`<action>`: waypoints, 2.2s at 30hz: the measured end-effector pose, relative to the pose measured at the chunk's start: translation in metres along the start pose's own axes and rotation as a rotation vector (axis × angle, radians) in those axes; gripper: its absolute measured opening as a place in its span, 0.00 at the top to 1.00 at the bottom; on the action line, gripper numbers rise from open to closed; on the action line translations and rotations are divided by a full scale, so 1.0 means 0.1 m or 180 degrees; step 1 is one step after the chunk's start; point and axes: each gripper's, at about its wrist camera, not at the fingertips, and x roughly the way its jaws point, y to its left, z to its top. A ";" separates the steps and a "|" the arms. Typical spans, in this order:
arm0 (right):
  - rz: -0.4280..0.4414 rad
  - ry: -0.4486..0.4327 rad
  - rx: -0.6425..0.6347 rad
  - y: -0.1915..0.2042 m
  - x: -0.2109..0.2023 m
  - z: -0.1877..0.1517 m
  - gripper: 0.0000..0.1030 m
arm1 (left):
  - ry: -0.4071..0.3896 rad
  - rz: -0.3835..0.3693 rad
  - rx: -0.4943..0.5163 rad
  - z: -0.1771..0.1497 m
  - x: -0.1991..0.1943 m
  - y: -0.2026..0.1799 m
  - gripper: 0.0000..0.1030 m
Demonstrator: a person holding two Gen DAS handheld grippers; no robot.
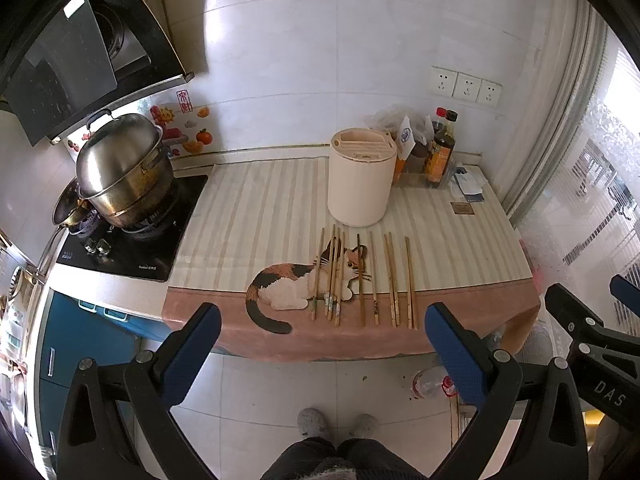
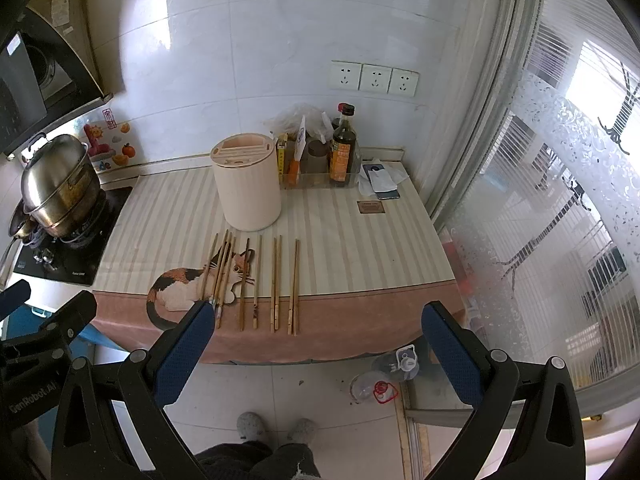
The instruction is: Organize utensils
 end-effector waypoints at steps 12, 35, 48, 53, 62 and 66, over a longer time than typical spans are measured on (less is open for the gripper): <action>0.0022 -0.0008 0.0001 -0.03 0.02 -0.03 0.00 | -0.0009 0.0018 -0.0010 0.01 0.00 -0.05 0.00; 0.0253 0.0614 0.0364 -0.22 2.20 0.19 0.17 | 0.0403 0.0749 0.0041 0.42 2.38 0.26 0.00; 0.0333 0.1559 0.0803 0.01 3.95 0.08 0.65 | 0.1776 -0.0218 0.0161 0.37 4.37 0.34 0.52; 0.0322 0.1804 0.0850 0.11 4.32 0.05 0.65 | 0.2018 -0.0351 0.0380 0.29 4.64 0.25 0.53; 0.0344 0.2115 0.0768 0.28 4.74 -0.01 0.65 | 0.1935 -0.0275 0.0606 0.38 4.66 0.16 0.95; 0.0323 0.2168 0.0602 0.38 4.81 0.00 0.67 | 0.1968 -0.0303 0.0444 0.50 4.63 0.29 0.96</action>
